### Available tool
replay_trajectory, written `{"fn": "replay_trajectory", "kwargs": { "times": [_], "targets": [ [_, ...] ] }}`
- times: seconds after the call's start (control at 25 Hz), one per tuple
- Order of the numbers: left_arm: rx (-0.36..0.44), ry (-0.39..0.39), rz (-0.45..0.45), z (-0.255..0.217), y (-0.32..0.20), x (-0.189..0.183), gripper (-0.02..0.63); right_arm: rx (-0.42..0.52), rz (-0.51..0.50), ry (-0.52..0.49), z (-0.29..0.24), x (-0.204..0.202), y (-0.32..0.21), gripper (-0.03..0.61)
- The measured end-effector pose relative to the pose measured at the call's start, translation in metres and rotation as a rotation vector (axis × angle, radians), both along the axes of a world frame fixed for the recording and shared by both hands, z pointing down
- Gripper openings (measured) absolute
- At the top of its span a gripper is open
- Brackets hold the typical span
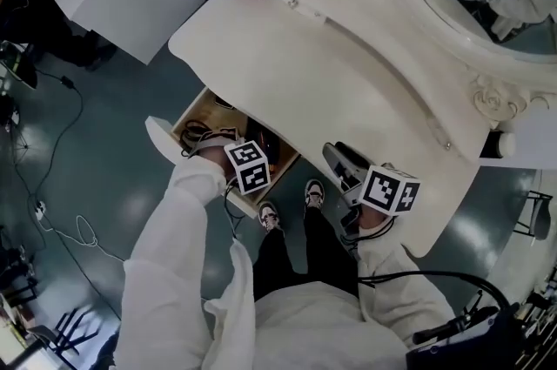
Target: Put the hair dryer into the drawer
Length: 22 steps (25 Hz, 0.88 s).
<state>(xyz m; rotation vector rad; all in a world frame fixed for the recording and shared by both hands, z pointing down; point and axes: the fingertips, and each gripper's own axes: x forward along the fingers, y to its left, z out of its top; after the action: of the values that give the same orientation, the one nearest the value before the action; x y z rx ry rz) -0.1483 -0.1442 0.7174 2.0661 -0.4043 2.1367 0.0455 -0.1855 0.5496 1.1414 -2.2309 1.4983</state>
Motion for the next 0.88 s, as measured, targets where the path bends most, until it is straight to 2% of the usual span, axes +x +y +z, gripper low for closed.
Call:
{"fn": "replay_trajectory", "kwargs": {
  "times": [0.48,0.68,0.88],
  "targets": [
    [-0.017,0.026,0.118,0.026,-0.014,0.016,0.193,-0.034,-0.002,-0.012,0.013,-0.001,0.004,0.22],
    [-0.082,0.092,0.11,0.029,-0.002,0.015,0.201,-0.039,-0.001,-0.007,0.016,0.001,0.004,0.22],
    [-0.158,0.193,0.126,0.028,0.009,0.015,0.21,-0.048,-0.022,-0.007,0.019,-0.007,0.012,0.221]
  ]
}}
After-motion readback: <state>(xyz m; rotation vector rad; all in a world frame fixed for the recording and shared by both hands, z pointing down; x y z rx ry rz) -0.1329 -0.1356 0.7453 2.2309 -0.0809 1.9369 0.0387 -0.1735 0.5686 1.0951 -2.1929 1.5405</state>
